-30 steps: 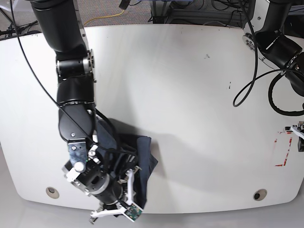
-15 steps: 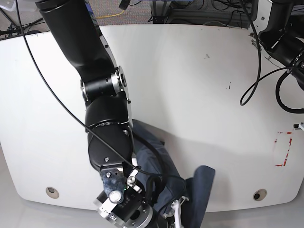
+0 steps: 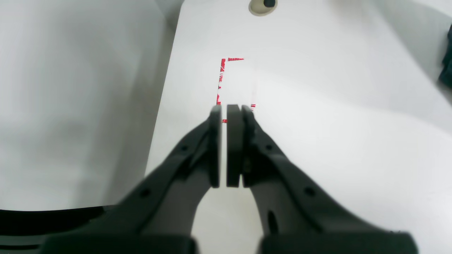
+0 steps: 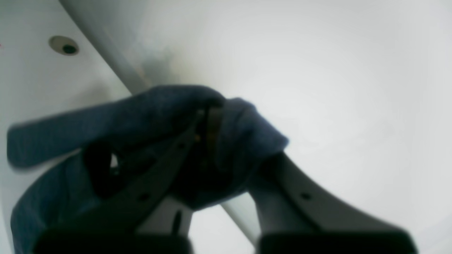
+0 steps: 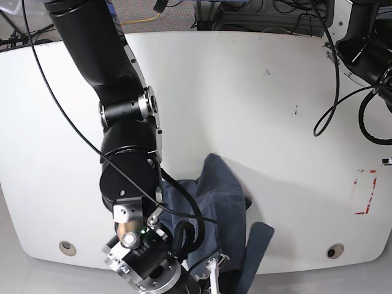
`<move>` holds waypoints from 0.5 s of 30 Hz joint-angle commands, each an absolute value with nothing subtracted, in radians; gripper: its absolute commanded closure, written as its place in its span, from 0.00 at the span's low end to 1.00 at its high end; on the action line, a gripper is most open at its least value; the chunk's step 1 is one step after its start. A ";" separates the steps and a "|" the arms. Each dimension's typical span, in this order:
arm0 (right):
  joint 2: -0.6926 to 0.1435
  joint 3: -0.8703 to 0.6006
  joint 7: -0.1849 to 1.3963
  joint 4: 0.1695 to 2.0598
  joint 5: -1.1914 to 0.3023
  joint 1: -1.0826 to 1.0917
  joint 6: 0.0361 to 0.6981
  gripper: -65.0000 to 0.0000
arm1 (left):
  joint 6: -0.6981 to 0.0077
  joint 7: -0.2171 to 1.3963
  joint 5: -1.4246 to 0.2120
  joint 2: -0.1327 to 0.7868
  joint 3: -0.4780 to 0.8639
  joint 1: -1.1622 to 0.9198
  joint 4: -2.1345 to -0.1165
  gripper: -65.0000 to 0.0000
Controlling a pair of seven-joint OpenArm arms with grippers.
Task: Fold the T-shirt properly
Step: 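Swing the held T-shirt with the right gripper across the table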
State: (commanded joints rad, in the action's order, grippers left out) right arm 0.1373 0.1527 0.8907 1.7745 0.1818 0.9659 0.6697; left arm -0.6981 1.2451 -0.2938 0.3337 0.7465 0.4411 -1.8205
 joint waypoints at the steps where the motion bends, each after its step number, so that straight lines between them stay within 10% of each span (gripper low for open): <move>1: 0.137 0.140 0.924 1.802 0.182 0.960 0.671 0.99 | -0.698 1.244 -0.294 0.334 0.731 0.441 -1.819 1.00; 15: 0.157 0.289 1.000 1.837 0.182 1.095 0.698 1.00 | -0.698 1.242 -0.292 0.348 0.750 0.449 -1.816 1.00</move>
